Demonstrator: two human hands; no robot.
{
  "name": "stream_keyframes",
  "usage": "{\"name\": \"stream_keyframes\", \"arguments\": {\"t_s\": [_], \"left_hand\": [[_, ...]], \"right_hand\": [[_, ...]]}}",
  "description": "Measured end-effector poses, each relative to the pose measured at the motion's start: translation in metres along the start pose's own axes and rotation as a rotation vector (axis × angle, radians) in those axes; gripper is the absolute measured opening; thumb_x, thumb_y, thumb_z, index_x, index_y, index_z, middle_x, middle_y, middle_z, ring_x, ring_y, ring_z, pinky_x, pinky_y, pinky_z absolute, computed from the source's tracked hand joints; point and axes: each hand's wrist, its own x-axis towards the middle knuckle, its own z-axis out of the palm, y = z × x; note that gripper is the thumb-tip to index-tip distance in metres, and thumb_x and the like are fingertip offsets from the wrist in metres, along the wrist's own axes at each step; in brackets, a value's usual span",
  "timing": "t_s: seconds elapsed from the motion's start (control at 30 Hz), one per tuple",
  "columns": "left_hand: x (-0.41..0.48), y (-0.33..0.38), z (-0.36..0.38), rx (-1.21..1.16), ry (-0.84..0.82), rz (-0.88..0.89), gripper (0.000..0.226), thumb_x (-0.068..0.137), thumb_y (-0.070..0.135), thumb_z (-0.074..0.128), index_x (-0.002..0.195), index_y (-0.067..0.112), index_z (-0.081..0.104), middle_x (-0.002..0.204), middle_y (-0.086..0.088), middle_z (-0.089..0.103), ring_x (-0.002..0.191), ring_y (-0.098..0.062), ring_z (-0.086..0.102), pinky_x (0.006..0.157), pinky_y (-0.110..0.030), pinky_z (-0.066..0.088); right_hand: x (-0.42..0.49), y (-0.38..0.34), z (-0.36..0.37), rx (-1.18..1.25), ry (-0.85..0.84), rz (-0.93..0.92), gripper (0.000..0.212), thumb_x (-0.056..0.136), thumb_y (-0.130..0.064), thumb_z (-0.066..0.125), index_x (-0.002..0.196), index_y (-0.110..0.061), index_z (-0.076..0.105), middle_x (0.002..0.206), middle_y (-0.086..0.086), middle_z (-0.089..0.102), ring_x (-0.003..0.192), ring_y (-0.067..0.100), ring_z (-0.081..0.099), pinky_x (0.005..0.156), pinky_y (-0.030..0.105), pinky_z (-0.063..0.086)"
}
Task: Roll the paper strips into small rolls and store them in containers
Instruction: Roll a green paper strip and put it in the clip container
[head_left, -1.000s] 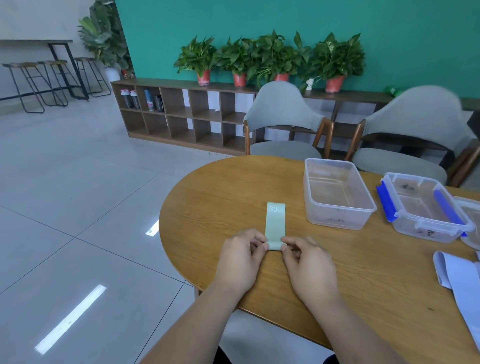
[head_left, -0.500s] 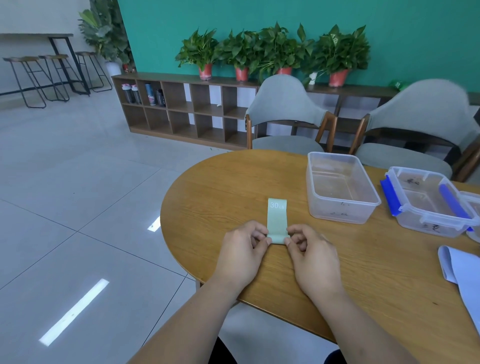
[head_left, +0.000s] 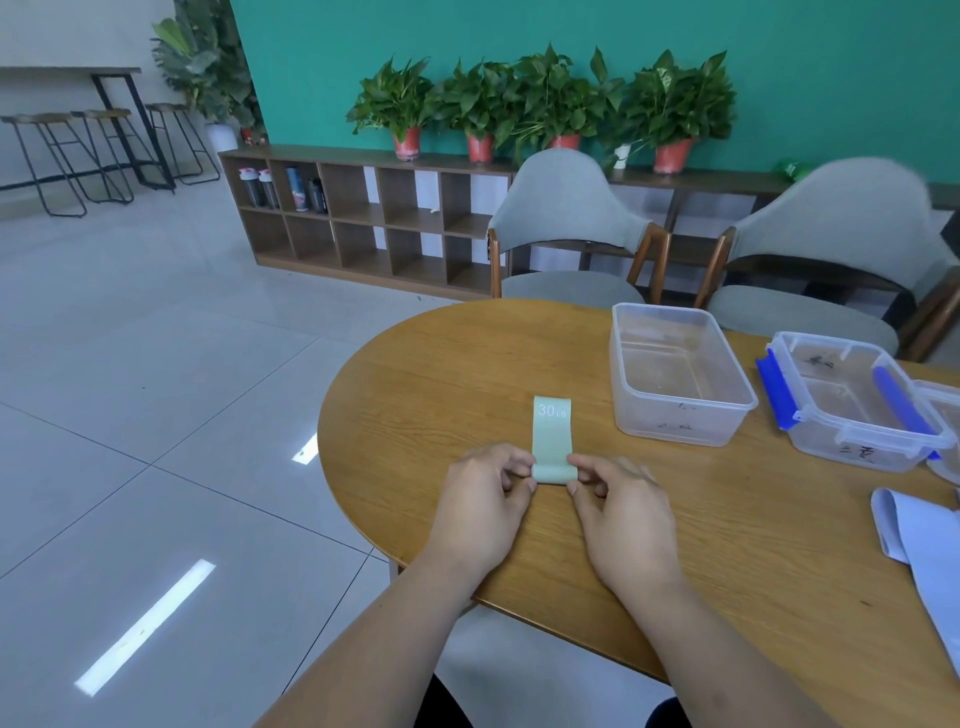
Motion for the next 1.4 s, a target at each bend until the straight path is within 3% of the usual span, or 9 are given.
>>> {"name": "stream_keyframes", "arguments": {"t_s": [0.13,0.4,0.6,0.93,1.3,1.4], "left_hand": [[-0.0006,0.0015,-0.0023,-0.029,-0.001,-0.014,0.026,0.093,0.021,0.076,0.115,0.034,0.072,0.091,0.019,0.072,0.084,-0.002,0.060,0.071,-0.005,0.042],[-0.0009,0.0024,-0.0018,-0.020,0.025,0.024,0.013,0.094,0.024,0.075,0.106,0.029,0.078,0.088,0.019,0.073,0.081,-0.003,0.061,0.071,-0.007,0.042],[-0.0004,-0.0014,0.0031,0.038,0.029,0.076,0.027,0.090,0.022,0.080,0.115,0.028,0.077,0.094,0.018,0.069,0.089,-0.003,0.057,0.079,-0.009,0.042],[-0.0007,-0.0018,0.0011,0.010,0.014,0.038,0.030,0.088,0.021,0.082,0.115,0.031,0.075,0.093,0.020,0.070,0.086,-0.004,0.060,0.076,-0.007,0.042],[-0.0009,0.0008,-0.0017,-0.016,0.002,0.039,0.018,0.093,0.023,0.077,0.109,0.031,0.073,0.088,0.020,0.070,0.079,-0.006,0.059,0.071,-0.008,0.041],[-0.0010,0.0002,0.0000,0.012,0.009,0.063,0.015,0.094,0.024,0.076,0.107,0.030,0.074,0.090,0.020,0.071,0.086,-0.001,0.058,0.074,-0.006,0.038]], "right_hand": [[0.0003,-0.0011,-0.0024,0.057,0.001,0.022,0.032,0.092,-0.019,0.075,0.119,-0.036,0.072,0.090,-0.022,0.063,0.087,0.005,0.055,0.076,0.030,0.052],[0.0014,0.0008,-0.0001,-0.001,0.008,0.020,0.020,0.097,-0.029,0.069,0.114,-0.031,0.078,0.094,-0.017,0.067,0.095,0.012,0.059,0.080,0.034,0.053],[0.0015,0.0010,0.0023,-0.039,-0.012,0.008,0.029,0.093,-0.023,0.075,0.122,-0.027,0.077,0.095,-0.016,0.067,0.094,0.012,0.057,0.078,0.032,0.053],[0.0012,0.0001,-0.0003,0.034,0.003,0.032,0.028,0.089,-0.022,0.079,0.114,-0.034,0.075,0.087,-0.019,0.065,0.085,0.008,0.056,0.076,0.033,0.053],[0.0003,-0.0009,-0.0016,0.055,0.020,0.028,0.024,0.093,-0.022,0.073,0.114,-0.035,0.073,0.085,-0.020,0.064,0.085,0.008,0.058,0.076,0.032,0.052],[0.0007,0.0000,0.0001,0.026,0.032,0.014,0.022,0.094,-0.021,0.073,0.111,-0.034,0.075,0.088,-0.019,0.065,0.087,0.010,0.057,0.076,0.033,0.051]]}}
